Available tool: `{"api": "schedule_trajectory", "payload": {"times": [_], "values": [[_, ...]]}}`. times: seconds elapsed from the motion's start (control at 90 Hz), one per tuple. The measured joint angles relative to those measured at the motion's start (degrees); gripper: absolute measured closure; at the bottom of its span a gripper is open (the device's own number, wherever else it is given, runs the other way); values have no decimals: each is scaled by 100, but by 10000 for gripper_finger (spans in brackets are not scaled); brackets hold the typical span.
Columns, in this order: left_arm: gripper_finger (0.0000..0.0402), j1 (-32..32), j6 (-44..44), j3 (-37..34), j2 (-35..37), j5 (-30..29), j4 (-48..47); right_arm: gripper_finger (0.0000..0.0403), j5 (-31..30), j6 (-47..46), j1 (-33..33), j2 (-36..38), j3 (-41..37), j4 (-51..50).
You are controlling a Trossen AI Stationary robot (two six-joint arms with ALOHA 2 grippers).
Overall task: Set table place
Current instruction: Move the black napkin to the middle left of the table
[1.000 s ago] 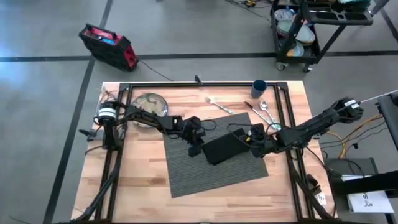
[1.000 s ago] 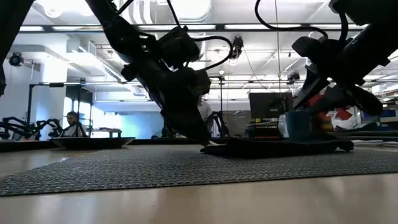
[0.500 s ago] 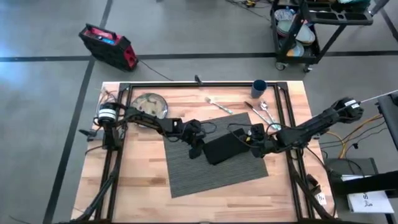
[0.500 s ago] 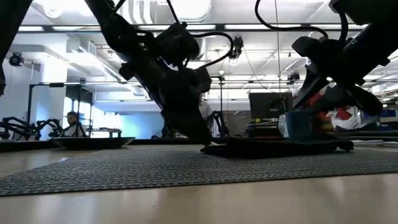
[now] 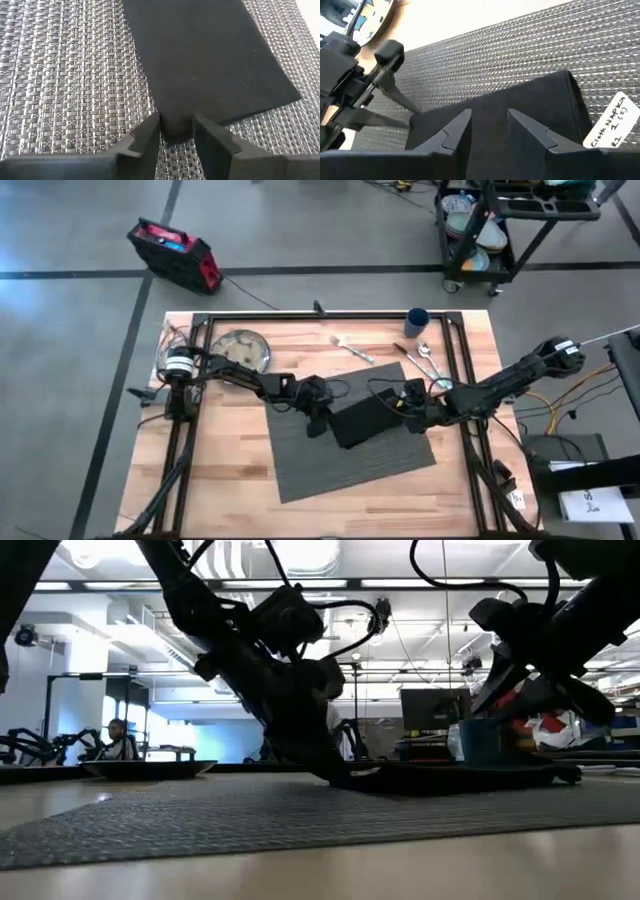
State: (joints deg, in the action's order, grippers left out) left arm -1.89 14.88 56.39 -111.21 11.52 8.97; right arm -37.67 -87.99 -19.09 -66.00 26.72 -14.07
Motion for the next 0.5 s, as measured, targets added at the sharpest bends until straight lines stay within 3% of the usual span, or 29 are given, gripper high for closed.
{"api": "schedule_trajectory", "payload": {"times": [0.167,0.333,0.5], "values": [[315,-14,-42,-2,16,-62,3,284,0,-3,0,0,0,-11],[390,-35,-71,45,13,143,-61,291,-2,-8,0,0,0,-17],[401,-12,-179,69,219,260,-256,302,-46,-11,0,0,0,-13]]}}
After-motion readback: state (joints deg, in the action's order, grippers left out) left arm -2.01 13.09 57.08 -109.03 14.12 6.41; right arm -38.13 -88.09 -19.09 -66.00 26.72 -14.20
